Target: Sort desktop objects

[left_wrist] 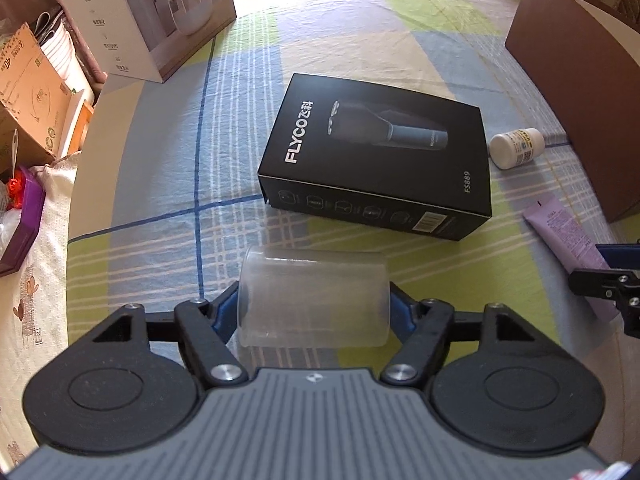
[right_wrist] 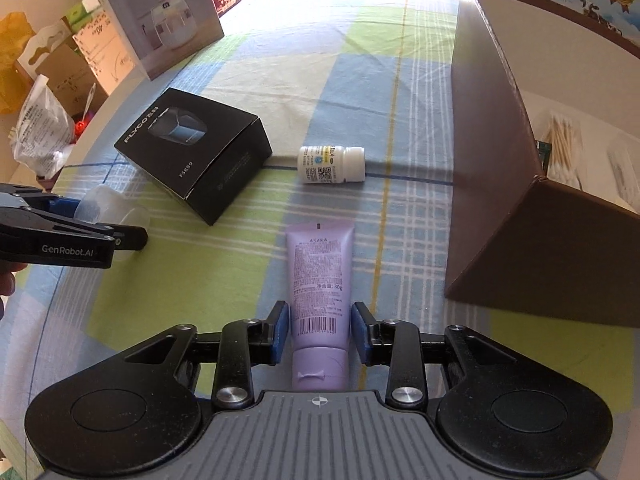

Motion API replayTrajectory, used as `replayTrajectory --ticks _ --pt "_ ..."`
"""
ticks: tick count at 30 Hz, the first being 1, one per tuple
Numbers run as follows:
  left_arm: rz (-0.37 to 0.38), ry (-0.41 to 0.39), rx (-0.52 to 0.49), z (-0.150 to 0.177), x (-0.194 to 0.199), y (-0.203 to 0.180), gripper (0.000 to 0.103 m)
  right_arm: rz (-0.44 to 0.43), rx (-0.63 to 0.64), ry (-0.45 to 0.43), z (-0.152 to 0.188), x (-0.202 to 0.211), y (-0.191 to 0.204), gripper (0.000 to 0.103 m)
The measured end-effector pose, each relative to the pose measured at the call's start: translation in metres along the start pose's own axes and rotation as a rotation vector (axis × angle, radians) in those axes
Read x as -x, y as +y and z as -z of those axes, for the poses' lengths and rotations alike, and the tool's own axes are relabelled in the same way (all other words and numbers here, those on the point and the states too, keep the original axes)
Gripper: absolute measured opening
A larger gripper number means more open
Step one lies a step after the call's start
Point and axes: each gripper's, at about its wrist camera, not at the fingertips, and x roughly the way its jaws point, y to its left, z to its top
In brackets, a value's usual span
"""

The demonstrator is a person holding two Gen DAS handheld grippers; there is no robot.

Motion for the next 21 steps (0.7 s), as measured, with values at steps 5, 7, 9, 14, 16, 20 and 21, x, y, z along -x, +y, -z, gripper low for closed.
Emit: replayTrajectory --ticks 5,7,9,14,16,20,21 --pt "0.008 0.003 0.011 0.009 0.005 0.000 0.069 0.029 0.004 -0.021 -0.001 -0.004 0.000 0.049" --pt "0.005 0.007 0.020 0.012 0.006 0.000 0.069 0.039 0.009 -0.026 -0.002 -0.007 0.001 0.049" --pt "0.003 0.011 0.027 0.015 0.008 0.000 0.069 0.043 0.022 -0.036 -0.004 -0.009 0.003 0.048" --pt "-0.007 0.020 0.018 0.021 0.011 -0.004 0.069 0.079 0.105 -0.055 -0.002 -0.013 0.014 0.043" --pt "-0.012 0.022 0.008 0.023 0.013 -0.008 0.069 0.073 0.123 -0.066 0.001 -0.013 0.016 0.033" --pt "-0.011 0.024 -0.013 0.027 0.018 -0.019 0.069 0.068 0.131 -0.061 0.005 -0.010 0.015 0.033" --pt "-0.011 0.024 -0.019 0.029 0.019 -0.022 0.069 0.064 0.135 -0.056 0.006 -0.009 0.014 0.033"
